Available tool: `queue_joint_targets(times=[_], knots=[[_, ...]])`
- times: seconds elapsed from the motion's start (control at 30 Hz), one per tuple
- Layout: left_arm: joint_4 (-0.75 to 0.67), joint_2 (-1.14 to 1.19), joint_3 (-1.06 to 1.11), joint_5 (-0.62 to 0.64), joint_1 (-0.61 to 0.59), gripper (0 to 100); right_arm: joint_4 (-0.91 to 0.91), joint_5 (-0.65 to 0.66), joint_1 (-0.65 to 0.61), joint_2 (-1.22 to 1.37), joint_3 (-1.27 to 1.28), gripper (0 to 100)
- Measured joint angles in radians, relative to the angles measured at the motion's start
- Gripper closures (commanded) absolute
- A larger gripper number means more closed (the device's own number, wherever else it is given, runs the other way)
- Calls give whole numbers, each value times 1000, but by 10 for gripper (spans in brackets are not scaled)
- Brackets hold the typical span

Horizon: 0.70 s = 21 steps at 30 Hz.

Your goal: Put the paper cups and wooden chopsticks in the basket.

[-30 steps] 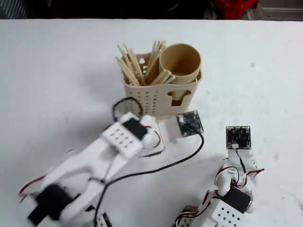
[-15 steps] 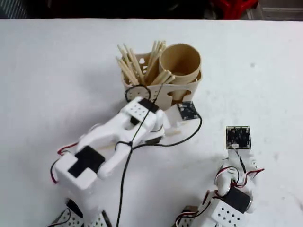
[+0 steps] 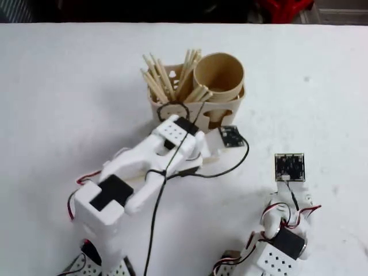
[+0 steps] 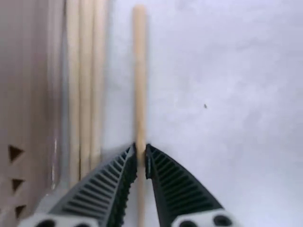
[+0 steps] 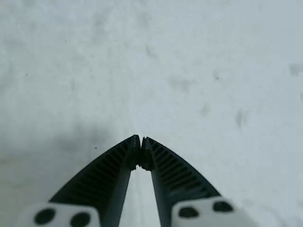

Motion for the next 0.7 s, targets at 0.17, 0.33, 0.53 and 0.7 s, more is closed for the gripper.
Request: queue_joint_targets(times=[0.17, 0.33, 0.53, 0.7], knots=[[18, -132, 80, 0, 29, 979, 0, 0, 0, 0, 0, 981], [18, -423, 227, 0, 31, 978, 0, 0, 0, 0, 0, 981], [-15, -845, 330, 91, 31, 978, 0, 0, 0, 0, 0, 981], [-35, -1186, 288, 216, 31, 978, 0, 0, 0, 0, 0, 981]])
